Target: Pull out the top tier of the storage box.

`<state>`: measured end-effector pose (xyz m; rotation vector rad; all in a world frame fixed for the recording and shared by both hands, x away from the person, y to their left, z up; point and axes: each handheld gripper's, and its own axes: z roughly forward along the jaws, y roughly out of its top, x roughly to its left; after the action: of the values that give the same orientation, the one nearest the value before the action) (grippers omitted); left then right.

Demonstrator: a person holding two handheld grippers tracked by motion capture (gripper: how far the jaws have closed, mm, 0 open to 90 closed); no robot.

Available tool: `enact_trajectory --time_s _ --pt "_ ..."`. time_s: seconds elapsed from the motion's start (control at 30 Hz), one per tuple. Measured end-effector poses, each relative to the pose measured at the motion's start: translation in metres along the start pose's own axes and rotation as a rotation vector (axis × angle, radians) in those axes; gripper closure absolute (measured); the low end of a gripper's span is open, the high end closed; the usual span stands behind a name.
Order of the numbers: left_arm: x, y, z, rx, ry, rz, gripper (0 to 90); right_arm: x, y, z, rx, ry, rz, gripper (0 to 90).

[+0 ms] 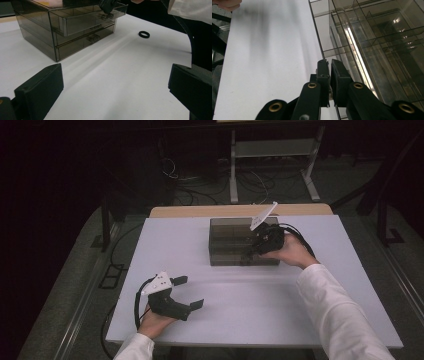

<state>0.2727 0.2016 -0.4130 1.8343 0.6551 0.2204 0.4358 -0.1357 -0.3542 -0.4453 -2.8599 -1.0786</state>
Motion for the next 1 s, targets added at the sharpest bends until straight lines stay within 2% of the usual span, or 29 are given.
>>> enact_trajectory --time_s 1.0 --pt "-0.001 0.0 0.001 -0.001 -0.004 -0.004 0.0 0.015 -0.01 0.001 -0.014 0.038 0.011 83.6"
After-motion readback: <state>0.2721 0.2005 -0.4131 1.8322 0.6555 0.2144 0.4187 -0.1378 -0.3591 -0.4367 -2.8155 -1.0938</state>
